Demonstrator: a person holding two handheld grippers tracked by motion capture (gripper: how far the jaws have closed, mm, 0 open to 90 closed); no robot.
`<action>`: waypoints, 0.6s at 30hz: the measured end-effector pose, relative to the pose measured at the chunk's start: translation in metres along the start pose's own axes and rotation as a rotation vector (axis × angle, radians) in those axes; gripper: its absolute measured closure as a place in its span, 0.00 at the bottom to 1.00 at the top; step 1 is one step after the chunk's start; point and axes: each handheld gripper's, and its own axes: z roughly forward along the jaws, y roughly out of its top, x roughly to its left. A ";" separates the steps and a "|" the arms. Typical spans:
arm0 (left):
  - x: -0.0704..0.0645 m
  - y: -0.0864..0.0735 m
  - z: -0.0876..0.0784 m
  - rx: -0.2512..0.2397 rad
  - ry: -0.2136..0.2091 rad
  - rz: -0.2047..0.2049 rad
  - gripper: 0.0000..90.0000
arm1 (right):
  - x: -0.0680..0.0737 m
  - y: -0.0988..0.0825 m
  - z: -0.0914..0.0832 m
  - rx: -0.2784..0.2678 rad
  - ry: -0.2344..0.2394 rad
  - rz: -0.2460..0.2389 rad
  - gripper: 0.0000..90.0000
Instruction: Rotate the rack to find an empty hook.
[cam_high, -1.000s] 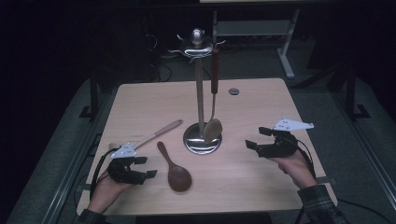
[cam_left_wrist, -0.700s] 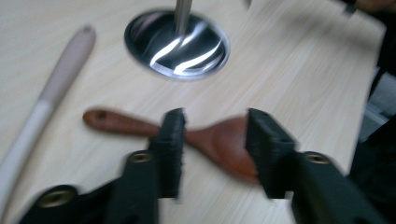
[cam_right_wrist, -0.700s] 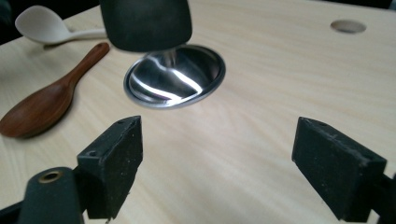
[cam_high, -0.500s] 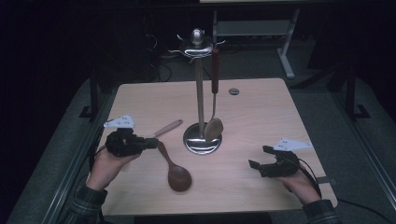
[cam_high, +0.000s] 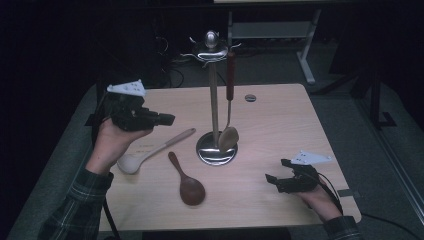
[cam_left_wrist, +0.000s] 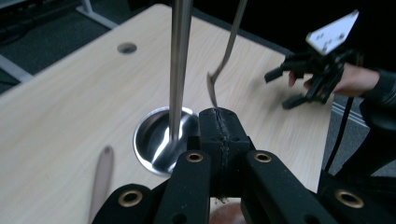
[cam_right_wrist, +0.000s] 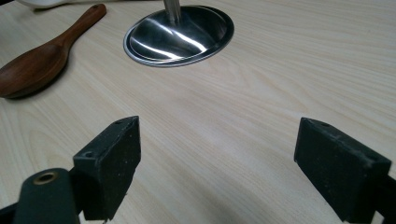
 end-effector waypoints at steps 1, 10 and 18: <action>0.000 0.007 -0.002 -0.003 -0.002 0.007 1.00 | 0.000 0.000 0.000 0.000 0.000 0.000 0.16; -0.003 0.062 -0.014 -0.043 -0.015 0.066 1.00 | -0.002 -0.005 0.004 0.021 -0.019 0.003 0.16; -0.002 0.097 -0.018 -0.085 -0.010 0.090 1.00 | -0.002 -0.005 0.007 0.027 -0.027 0.000 0.16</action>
